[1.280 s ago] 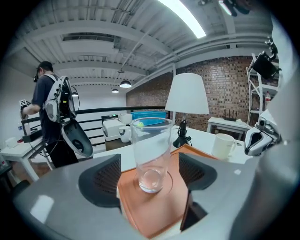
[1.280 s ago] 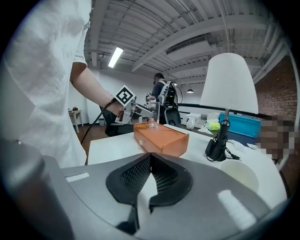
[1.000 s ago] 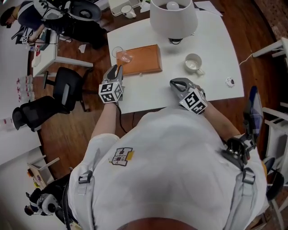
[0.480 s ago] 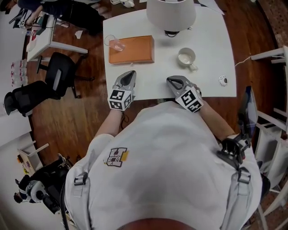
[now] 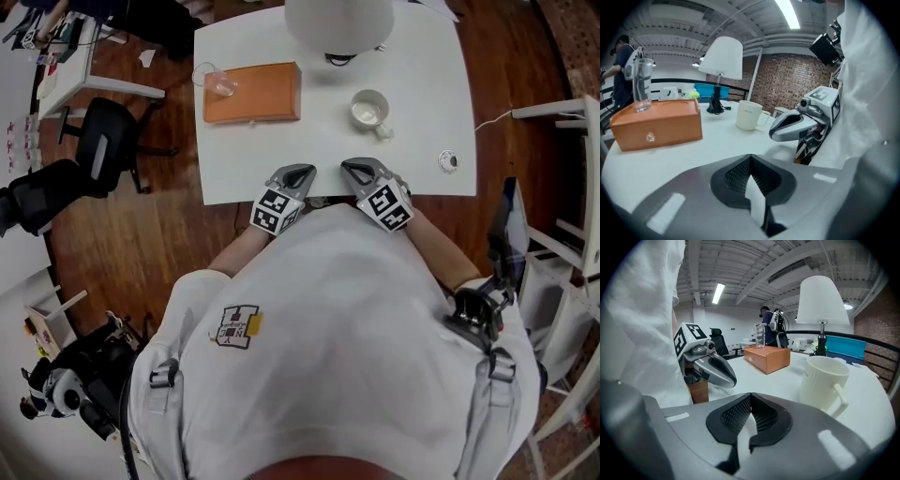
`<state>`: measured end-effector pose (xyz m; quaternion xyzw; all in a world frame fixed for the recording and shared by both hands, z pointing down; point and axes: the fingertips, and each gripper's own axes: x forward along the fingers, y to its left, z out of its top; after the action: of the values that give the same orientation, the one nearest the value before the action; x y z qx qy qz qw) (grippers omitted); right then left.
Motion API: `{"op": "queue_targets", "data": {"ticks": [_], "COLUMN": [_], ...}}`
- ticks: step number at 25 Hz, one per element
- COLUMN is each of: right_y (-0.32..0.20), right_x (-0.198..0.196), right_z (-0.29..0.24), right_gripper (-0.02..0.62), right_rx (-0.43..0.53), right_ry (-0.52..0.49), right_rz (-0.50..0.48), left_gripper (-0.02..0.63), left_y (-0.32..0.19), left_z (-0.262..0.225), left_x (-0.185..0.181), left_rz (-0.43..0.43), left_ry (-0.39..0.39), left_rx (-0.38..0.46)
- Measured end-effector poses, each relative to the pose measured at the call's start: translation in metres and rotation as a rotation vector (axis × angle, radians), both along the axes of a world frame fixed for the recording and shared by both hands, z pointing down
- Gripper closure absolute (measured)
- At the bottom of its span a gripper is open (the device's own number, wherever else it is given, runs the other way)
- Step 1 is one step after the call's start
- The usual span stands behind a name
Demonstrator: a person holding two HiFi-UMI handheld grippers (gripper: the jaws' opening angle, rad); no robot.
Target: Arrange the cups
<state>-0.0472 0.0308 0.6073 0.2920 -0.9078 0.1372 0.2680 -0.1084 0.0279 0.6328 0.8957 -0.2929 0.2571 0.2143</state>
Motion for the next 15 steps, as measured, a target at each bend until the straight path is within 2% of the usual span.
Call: {"op": "queue_targets", "data": {"ticks": [7, 11, 15], "right_y": [0.003, 0.003, 0.003], "right_x": [0.02, 0.027, 0.025], "right_z": [0.03, 0.038, 0.039], "right_gripper": [0.594, 0.595, 0.595], "right_rx": [-0.093, -0.116, -0.106], "right_ry": [0.031, 0.041, 0.054], "right_rz": [0.061, 0.088, 0.075], "left_gripper": [0.606, 0.606, 0.606], "left_y": [0.019, 0.022, 0.02], "left_z": [0.014, 0.017, 0.017], "left_x": [0.024, 0.027, 0.026], "left_rz": [0.11, 0.138, 0.135], "left_ry": [-0.048, -0.063, -0.062], "left_rx": [-0.035, -0.041, -0.042]}}
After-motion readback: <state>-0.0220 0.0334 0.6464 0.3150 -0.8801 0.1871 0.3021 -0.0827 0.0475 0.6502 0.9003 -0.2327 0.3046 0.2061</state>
